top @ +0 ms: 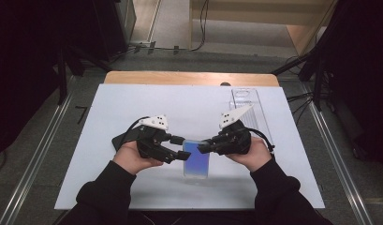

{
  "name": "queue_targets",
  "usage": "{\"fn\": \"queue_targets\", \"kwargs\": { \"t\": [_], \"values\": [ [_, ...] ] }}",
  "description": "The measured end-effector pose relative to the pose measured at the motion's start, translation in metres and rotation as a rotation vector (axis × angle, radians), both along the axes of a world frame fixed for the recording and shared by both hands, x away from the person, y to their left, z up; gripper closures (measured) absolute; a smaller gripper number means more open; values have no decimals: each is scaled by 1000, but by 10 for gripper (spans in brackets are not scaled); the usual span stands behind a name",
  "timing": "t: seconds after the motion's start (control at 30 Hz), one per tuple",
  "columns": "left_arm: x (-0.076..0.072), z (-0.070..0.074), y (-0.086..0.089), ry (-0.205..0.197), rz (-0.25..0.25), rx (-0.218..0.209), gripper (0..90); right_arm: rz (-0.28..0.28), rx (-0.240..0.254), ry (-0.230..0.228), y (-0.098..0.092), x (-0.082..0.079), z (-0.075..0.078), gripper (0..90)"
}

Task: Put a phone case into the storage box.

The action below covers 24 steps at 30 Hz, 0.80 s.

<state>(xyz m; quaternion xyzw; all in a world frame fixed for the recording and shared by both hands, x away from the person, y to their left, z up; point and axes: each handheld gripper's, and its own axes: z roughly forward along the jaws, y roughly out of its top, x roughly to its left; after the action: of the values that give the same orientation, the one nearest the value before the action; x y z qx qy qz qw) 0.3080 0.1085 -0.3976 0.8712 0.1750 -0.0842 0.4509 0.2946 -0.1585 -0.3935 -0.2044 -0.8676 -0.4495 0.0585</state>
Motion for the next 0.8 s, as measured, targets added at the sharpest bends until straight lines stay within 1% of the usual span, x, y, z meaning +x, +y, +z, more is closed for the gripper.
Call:
{"fn": "queue_targets", "kwargs": {
  "t": [0.03,0.13,0.17,0.2,0.23,0.3,0.33,0.43,0.53,0.6,0.67,0.7,0.8],
  "values": [
    [1,-1,0,-1,-4,1,400,9,5,5,1,0,0,769],
    [3,-3,0,15,-9,11,457,37,9,1,4,0,0,769],
    [4,-3,1,22,-18,14,487,41,8,0,4,0,-1,769],
    [4,-3,1,25,-26,10,517,49,7,5,5,0,-1,769],
    [4,-4,2,31,-39,3,522,57,11,3,5,0,-1,769],
    [4,-4,2,42,-60,-6,581,67,17,10,5,1,-2,769],
    [4,-4,2,41,-69,-5,604,72,19,16,5,1,-2,769],
    [3,-5,3,44,-84,-9,707,91,24,24,6,2,-3,769],
    [4,-5,3,53,-93,-15,777,97,24,34,8,2,-4,768],
    [4,-6,3,66,-91,-19,797,101,19,41,9,3,-5,768],
    [3,-6,3,64,-91,-21,802,102,21,53,9,4,-6,768],
    [3,-6,2,75,-94,-22,804,101,21,55,8,4,-6,768],
    [3,-5,3,79,-94,-25,807,98,24,64,8,4,-6,767]
  ]
}}
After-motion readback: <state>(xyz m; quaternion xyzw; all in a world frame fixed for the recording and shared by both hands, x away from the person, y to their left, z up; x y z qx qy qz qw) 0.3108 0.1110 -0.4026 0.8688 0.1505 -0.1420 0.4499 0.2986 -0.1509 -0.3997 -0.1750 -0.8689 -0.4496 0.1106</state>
